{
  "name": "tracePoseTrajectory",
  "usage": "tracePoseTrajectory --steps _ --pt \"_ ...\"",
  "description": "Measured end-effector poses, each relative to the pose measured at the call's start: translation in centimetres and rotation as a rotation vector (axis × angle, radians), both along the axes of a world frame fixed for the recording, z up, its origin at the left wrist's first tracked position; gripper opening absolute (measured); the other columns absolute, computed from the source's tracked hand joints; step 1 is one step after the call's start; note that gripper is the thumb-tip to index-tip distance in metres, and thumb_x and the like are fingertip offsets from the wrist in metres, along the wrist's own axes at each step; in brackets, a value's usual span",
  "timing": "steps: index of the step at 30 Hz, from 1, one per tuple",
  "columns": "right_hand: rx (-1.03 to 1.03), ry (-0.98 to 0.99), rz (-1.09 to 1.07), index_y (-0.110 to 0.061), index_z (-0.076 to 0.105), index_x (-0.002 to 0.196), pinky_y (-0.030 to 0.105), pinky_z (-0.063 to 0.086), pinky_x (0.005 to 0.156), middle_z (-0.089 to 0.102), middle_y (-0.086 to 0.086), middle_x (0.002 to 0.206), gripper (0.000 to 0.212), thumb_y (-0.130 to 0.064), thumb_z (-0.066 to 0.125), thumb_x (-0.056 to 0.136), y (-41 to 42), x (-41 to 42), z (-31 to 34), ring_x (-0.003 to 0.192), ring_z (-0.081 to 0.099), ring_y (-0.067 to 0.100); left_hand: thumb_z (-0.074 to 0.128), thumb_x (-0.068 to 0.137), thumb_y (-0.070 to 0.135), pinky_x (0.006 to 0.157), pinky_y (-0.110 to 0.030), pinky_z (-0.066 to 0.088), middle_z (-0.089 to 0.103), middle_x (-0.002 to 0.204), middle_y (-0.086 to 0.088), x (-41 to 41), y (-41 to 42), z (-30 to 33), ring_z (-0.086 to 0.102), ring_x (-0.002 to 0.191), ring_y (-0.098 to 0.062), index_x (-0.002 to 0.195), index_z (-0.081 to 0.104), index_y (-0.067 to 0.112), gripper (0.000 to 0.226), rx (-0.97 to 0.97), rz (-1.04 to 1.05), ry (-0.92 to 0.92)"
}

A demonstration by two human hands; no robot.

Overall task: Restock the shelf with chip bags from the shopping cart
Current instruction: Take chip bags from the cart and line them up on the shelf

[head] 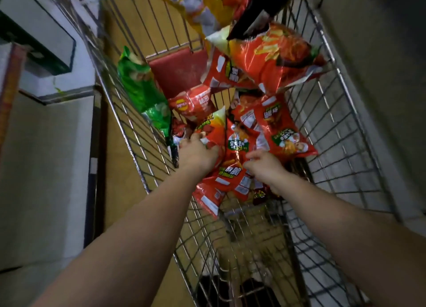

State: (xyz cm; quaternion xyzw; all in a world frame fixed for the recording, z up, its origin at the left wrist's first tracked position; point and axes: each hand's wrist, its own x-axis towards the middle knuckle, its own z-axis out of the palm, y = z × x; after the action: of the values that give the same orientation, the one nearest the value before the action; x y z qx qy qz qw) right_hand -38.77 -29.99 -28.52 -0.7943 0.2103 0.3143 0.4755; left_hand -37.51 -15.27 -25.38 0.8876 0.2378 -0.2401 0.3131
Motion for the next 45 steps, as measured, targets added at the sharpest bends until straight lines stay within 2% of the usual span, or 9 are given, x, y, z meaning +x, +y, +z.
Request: tracePoseTrajectory --steps 4,10,17,25,29,33,38,41,45 --pt "-0.032 -0.014 0.023 -0.015 0.042 0.137 0.031 0.047 0.083 0.055 0.007 0.125 0.045 -0.018 0.053 0.094 1.1 0.2 -2.4 0.092 0.054 0.018 0.057 0.086 0.050 0.113 -0.050 0.026 0.019 0.153 -0.016 0.7 -0.1 -3.0 0.023 0.139 -0.040 0.151 0.011 0.020 0.085 -0.006 0.009 0.076" --pt "-0.050 -0.018 0.119 -0.020 0.029 0.146 0.038 0.048 0.092 0.048 0.008 0.137 0.054 -0.016 0.048 0.096 1.8 0.9 -4.1 0.110 0.056 0.026 0.066 0.083 0.041 0.112 -0.051 0.027 0.014 0.153 -0.018 2.2 -0.9 -4.8 0.021 0.138 -0.043 0.151 -0.001 0.024 0.097 -0.002 0.013 0.163" --pt "0.058 0.086 0.025 -0.020 0.037 0.142 0.039 0.046 0.098 0.048 0.006 0.137 0.046 -0.027 0.045 0.097 1.5 1.8 -4.4 0.117 0.051 0.026 0.054 0.087 0.014 0.099 -0.050 0.045 0.040 0.139 -0.018 2.3 -0.5 -4.6 0.046 0.121 -0.041 0.151 0.006 0.025 0.081 -0.042 0.085 0.110" --pt "0.155 0.064 -0.117 -0.016 0.045 0.135 0.037 0.041 0.100 0.048 0.006 0.137 0.048 -0.042 0.047 0.095 1.0 2.5 -2.1 0.123 0.047 0.026 0.059 0.087 0.007 0.092 -0.044 0.049 0.051 0.125 -0.008 2.4 -0.5 -0.5 0.058 0.104 -0.030 0.149 0.017 0.027 0.078 -0.441 0.259 -0.020" --pt "0.293 0.083 -0.189 -0.021 0.042 0.138 0.040 0.042 0.099 0.049 0.004 0.137 0.054 -0.051 0.044 0.093 0.7 3.0 -0.5 0.122 0.048 0.025 0.056 0.090 0.006 0.064 -0.035 0.057 0.066 0.100 -0.008 1.3 0.3 1.7 0.064 0.075 -0.025 0.140 0.037 0.019 0.056 -0.752 0.469 0.056" --pt "0.608 0.195 -0.346 -0.023 0.056 0.125 0.033 0.051 0.077 0.067 0.000 0.107 0.052 -0.057 0.051 0.086 0.1 3.2 1.0 0.093 0.063 0.018 0.050 0.092 0.010 0.075 -0.044 0.055 0.066 0.110 -0.015 0.3 0.5 3.1 0.065 0.094 -0.029 0.127 0.050 0.008 0.035 -1.069 0.599 0.120" --pt "0.611 0.131 -0.311 -0.021 0.055 0.126 0.041 0.053 0.086 0.070 0.007 0.109 0.060 -0.051 0.064 0.075 -1.2 2.8 1.1 0.097 0.067 0.024 0.051 0.085 0.011 0.077 -0.032 0.047 0.062 0.090 -0.011 0.4 1.6 3.7 0.059 0.081 -0.023 0.097 0.056 0.008 0.013 -0.872 0.380 0.224" --pt "0.597 0.056 -0.281 -0.019 0.047 0.132 0.037 0.054 0.080 0.069 0.005 0.106 0.060 -0.040 0.065 0.079 -1.8 2.1 1.3 0.091 0.068 0.021 0.055 0.084 0.014 0.083 -0.033 0.047 0.064 0.107 -0.013 0.5 1.4 3.6 0.060 0.096 -0.028 0.107 0.057 0.007 0.024 -0.786 0.319 0.239" --pt "0.630 0.018 -0.226 -0.019 0.045 0.133 0.031 0.054 0.072 0.069 0.001 0.102 0.058 -0.026 0.066 0.079 -2.0 1.3 1.5 0.086 0.068 0.016 0.071 0.072 0.042 0.079 -0.034 0.053 0.071 0.106 -0.009 0.0 0.9 3.3 0.068 0.093 -0.024 0.110 0.063 0.016 0.046 -0.771 0.296 0.220"
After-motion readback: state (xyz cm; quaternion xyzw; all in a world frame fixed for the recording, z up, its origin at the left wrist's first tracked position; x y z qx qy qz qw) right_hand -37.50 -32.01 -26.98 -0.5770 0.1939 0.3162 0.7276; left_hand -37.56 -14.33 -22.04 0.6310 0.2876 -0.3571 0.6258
